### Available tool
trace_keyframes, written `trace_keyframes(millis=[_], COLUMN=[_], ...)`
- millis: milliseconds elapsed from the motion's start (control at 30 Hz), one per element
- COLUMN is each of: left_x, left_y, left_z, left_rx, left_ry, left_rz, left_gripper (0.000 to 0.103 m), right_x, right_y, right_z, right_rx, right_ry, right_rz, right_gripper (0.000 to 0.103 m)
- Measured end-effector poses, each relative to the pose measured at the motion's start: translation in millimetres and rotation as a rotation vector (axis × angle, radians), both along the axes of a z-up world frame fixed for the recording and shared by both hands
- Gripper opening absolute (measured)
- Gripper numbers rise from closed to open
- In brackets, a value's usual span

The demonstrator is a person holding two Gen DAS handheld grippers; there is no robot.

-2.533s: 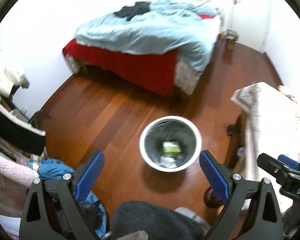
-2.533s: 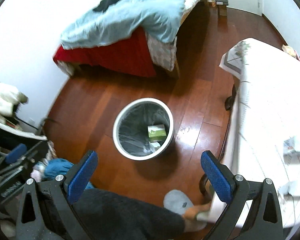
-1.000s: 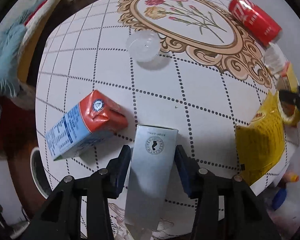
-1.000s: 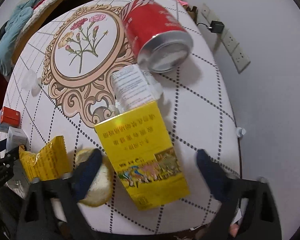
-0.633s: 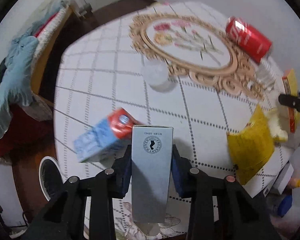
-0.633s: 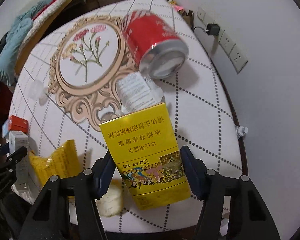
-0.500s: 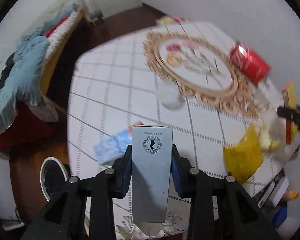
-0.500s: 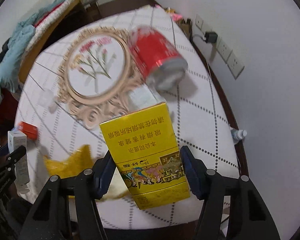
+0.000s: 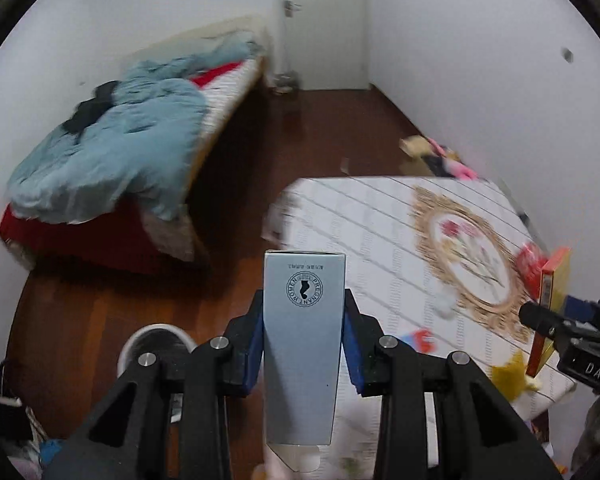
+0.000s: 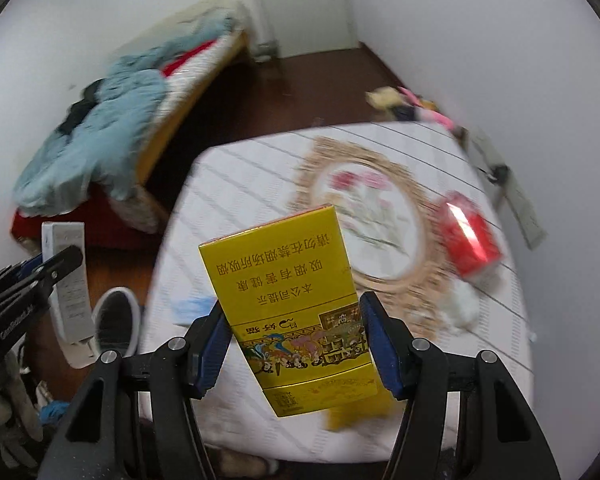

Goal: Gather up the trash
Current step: 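Carry both boxes over the bin and open both tools to drop them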

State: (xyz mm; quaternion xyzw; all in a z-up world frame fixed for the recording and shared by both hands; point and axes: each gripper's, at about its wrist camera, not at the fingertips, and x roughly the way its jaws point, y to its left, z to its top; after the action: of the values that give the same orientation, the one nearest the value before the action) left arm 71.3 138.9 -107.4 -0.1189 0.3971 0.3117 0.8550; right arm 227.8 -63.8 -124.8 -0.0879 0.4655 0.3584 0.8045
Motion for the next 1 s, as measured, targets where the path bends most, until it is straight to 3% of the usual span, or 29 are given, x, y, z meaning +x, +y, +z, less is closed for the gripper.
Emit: trace_keyframes(millis=[233,433,633,767,1000], left_x=[-93.1,-165.8,-226.7,-238.3,-238.4], left_y=[90.5,169.7,248.2,279.6,310.5], left_z=[-7.3,-56.1,-133.2,-181.7,-233.1], left_rx=[-0.005,-0.115,-0.395,-0.531,-0.623], left_ry=[0.001,0.023,0.002,0.008,0.058], left_rz=[0.197,0.371,0.496,0.53,0.521], left_gripper=[0.031,0.031,0.031,0.031,0.031], right_x=[-67.7,-140.2,-195.1,-211.7,-223.2], right_y=[122.9,235.2,330.1,373.4,426.4], right_z=[-6.1,-46.9,-120.3,-180.4,-262.2], right_rx=[0.034,-0.01,-0.082,-0.145,-0.268], right_ry=[0.049,0.135,0.27,0.386,0.475], right_rz=[0.173,0.331,0.405,0.398,0.371], right_gripper=[0.064,0.064,0.064,0.064,0.063])
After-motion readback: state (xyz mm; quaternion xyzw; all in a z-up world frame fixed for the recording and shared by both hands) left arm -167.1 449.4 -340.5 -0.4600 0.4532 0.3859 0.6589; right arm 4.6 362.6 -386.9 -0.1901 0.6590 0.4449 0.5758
